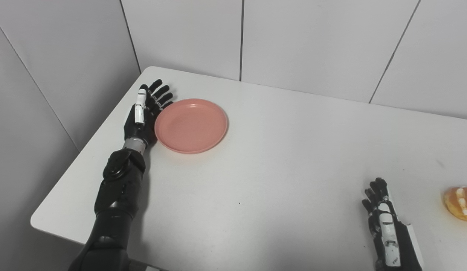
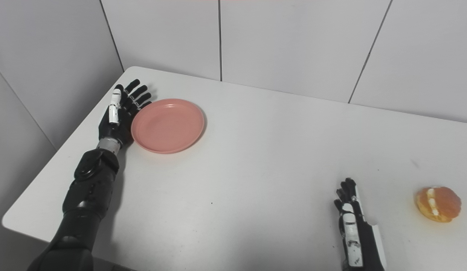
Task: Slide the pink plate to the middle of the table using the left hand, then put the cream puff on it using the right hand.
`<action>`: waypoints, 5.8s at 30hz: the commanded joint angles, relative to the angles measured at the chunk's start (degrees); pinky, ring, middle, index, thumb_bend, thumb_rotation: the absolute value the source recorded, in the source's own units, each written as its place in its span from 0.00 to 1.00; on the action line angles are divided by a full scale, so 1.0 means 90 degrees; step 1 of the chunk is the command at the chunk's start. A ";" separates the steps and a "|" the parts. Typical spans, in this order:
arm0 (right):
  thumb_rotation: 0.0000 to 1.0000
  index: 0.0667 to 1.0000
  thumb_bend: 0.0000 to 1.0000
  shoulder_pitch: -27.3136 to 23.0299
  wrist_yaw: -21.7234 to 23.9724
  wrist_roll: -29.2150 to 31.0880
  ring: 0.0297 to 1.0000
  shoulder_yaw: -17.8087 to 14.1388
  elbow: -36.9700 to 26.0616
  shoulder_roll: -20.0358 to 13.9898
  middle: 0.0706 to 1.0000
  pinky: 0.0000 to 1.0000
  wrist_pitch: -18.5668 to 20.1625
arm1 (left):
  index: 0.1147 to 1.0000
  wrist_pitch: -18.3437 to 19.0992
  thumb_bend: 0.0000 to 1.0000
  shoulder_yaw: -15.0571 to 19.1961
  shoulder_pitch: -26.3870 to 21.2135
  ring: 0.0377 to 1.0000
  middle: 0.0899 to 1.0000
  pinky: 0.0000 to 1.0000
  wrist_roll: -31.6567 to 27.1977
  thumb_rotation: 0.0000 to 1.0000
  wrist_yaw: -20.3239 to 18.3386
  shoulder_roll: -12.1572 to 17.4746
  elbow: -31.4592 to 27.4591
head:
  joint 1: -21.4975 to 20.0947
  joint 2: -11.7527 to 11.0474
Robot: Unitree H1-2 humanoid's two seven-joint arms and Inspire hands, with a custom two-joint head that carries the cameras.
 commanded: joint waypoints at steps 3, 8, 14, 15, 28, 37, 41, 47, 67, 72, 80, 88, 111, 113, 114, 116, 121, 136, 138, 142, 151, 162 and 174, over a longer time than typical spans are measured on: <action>1.00 1.00 0.22 0.0130 0.0006 0.0029 1.00 -0.0049 0.0068 -0.0022 1.00 1.00 -0.0018 | 0.80 0.0358 0.37 -0.0080 0.0171 0.82 0.82 0.81 -0.0066 1.00 0.0043 -0.0109 -0.0312 | -0.0027 0.0019; 1.00 1.00 0.23 0.0131 -0.0042 -0.0038 1.00 -0.0043 0.0043 0.0004 1.00 1.00 0.0053 | 0.80 0.0576 0.36 -0.0238 0.0325 0.82 0.82 0.80 -0.0007 1.00 0.0029 -0.0231 -0.0763 | -0.0095 0.0063; 1.00 1.00 0.23 0.0133 -0.0018 -0.0053 1.00 -0.0022 0.0070 0.0025 1.00 1.00 -0.0014 | 0.80 0.0786 0.36 -0.0374 0.0408 0.82 0.82 0.81 -0.0013 1.00 0.0068 -0.0397 -0.1101 | -0.0213 0.0112; 1.00 1.00 0.23 0.0135 -0.0024 -0.0053 1.00 -0.0022 0.0074 0.0036 1.00 1.00 -0.0015 | 0.80 0.0823 0.36 -0.0391 0.0413 0.82 0.82 0.81 -0.0011 1.00 0.0081 -0.0428 -0.1135 | -0.0240 0.0126; 1.00 1.00 0.25 0.0120 -0.0058 -0.0079 1.00 -0.0005 0.0046 0.0128 1.00 1.00 0.0065 | 0.79 0.0949 0.35 -0.0762 0.0473 0.81 0.81 0.80 0.0028 1.00 0.0032 -0.0895 -0.1157 | -0.0516 0.0291; 1.00 1.00 0.26 0.0118 -0.0119 -0.0138 1.00 0.0006 -0.0034 0.0213 1.00 1.00 0.0088 | 0.81 0.0894 0.35 -0.1240 0.0621 0.83 0.83 0.83 0.0127 1.00 -0.0103 -0.1250 -0.1191 | -0.0762 0.0359; 1.00 1.00 0.25 0.0117 -0.0176 -0.0180 1.00 0.0034 -0.0070 0.0253 1.00 1.00 0.0115 | 0.82 0.0927 0.36 -0.1410 0.0624 0.84 0.84 0.84 0.0165 1.00 -0.0126 -0.1396 -0.1249 | -0.0909 0.0388; 1.00 1.00 0.24 0.0107 -0.0227 -0.0215 1.00 0.0072 -0.0077 0.0341 1.00 1.00 0.0122 | 0.83 0.1051 0.36 -0.1698 0.0617 0.85 0.85 0.84 0.0218 1.00 -0.0107 -0.1579 -0.1367 | -0.1138 0.0436; 1.00 1.00 0.28 0.0094 -0.0545 -0.0669 0.99 0.0240 -0.0131 0.0583 1.00 0.99 0.0180 | 0.85 0.1472 0.36 -0.2474 0.0893 0.87 0.87 0.87 0.0497 1.00 -0.0279 -0.1968 -0.1927 | -0.1942 0.0603; 1.00 1.00 0.31 0.0071 -0.0564 -0.0672 1.00 0.0259 -0.0090 0.0596 1.00 0.99 0.0150 | 0.85 0.1475 0.36 -0.2486 0.0919 0.87 0.87 0.87 0.0536 1.00 -0.0261 -0.1928 -0.1941 | -0.1997 0.0609; 1.00 1.00 0.32 0.0050 -0.0617 -0.0737 1.00 0.0261 -0.0031 0.0625 1.00 1.00 0.0104 | 0.86 0.1379 0.36 -0.2467 0.0898 0.87 0.87 0.88 0.0623 1.00 -0.0253 -0.1838 -0.1905 | -0.2168 0.0615; 1.00 1.00 0.32 -0.0042 -0.0678 -0.0818 1.00 0.0196 -0.0159 0.0588 1.00 1.00 0.0224 | 0.86 0.1160 0.37 -0.2337 0.0860 0.88 0.88 0.88 0.0681 1.00 -0.0259 -0.1772 -0.1785 | -0.2335 0.0615; 1.00 0.98 0.44 -0.1122 -0.0999 -0.1970 0.95 -0.0395 -0.1132 0.0111 0.95 0.94 0.0243 | 0.89 0.0117 0.38 -0.2103 0.1127 0.90 0.90 0.92 0.0866 1.00 -0.0486 -0.1283 -0.1241 | -0.3605 0.0387; 1.00 0.98 0.47 -0.1219 -0.0986 -0.2040 0.95 -0.0487 -0.1195 -0.0002 0.95 0.92 0.0328 | 0.90 0.0041 0.38 -0.2093 0.1193 0.91 0.91 0.93 0.0837 1.00 -0.0534 -0.1251 -0.1221 | -0.3700 0.0360; 1.00 0.98 0.47 -0.1273 -0.0990 -0.2096 0.95 -0.0542 -0.1228 -0.0076 0.95 0.92 0.0397 | 0.90 0.0010 0.38 -0.2085 0.1257 0.91 0.91 0.93 0.0844 1.00 -0.0529 -0.1235 -0.1253 | -0.3870 0.0318; 1.00 0.97 0.48 -0.1352 -0.1045 -0.2272 0.95 -0.0604 -0.1250 -0.0172 0.94 0.91 0.0444 | 0.90 -0.0005 0.37 -0.2067 0.1360 0.91 0.91 0.93 0.0868 1.00 -0.0499 -0.1208 -0.1337 | -0.4155 0.0277; 1.00 0.93 0.50 -0.1589 -0.1191 -0.2958 0.92 -0.0707 -0.1141 -0.0473 0.93 0.87 0.0417 | 0.91 -0.0116 0.36 -0.1982 0.1570 0.93 0.92 0.96 0.0705 1.00 -0.0705 -0.1059 -0.1369 | -0.4594 0.0189; 0.73 0.92 0.68 -0.1892 -0.0928 -0.4700 0.90 -0.1109 -0.1502 -0.1359 0.93 0.84 0.1498 | 0.93 -0.0616 0.32 -0.2030 0.2161 0.93 0.94 0.95 0.0923 1.00 -0.0854 -0.1006 -0.1556 | -0.5394 0.0165; 0.68 0.92 0.71 -0.1922 -0.0858 -0.4950 0.89 -0.1156 -0.1548 -0.1449 0.92 0.83 0.1771 | 0.93 -0.0716 0.32 -0.2048 0.2198 0.93 0.94 0.95 0.0970 1.00 -0.0869 -0.1005 -0.1554 | -0.5466 0.0179; 0.57 0.92 0.81 -0.1946 -0.0709 -0.5237 0.86 -0.1208 -0.1564 -0.1653 0.90 0.77 0.2095 | 0.94 -0.0774 0.34 -0.2064 0.2254 0.94 0.95 0.96 0.0989 1.00 -0.0912 -0.1001 -0.1558 | -0.5484 0.0215; 0.56 0.95 0.91 -0.1920 0.0159 -0.6063 0.86 -0.0994 -0.1595 -0.1895 0.94 0.68 0.2968 | 0.94 -0.0758 0.41 -0.2146 0.2396 0.94 0.95 0.95 0.1008 1.00 -0.0943 -0.0954 -0.1701 | -0.5447 0.0333; 0.50 0.96 0.93 -0.1959 0.0597 -0.6195 0.87 -0.0746 -0.1204 -0.2049 0.94 0.72 0.3057 | 0.94 -0.0564 0.41 -0.2209 0.2477 0.94 0.95 0.96 0.0979 1.00 -0.0870 -0.0939 -0.1938 | -0.5458 0.0478; 0.47 0.95 0.92 -0.2005 0.0745 -0.5998 0.89 -0.0676 -0.0543 -0.2169 0.95 0.74 0.3136 | 0.93 -0.0442 0.40 -0.2177 0.2501 0.93 0.94 0.95 0.0950 1.00 -0.0861 -0.0910 -0.2085 | -0.5481 0.0596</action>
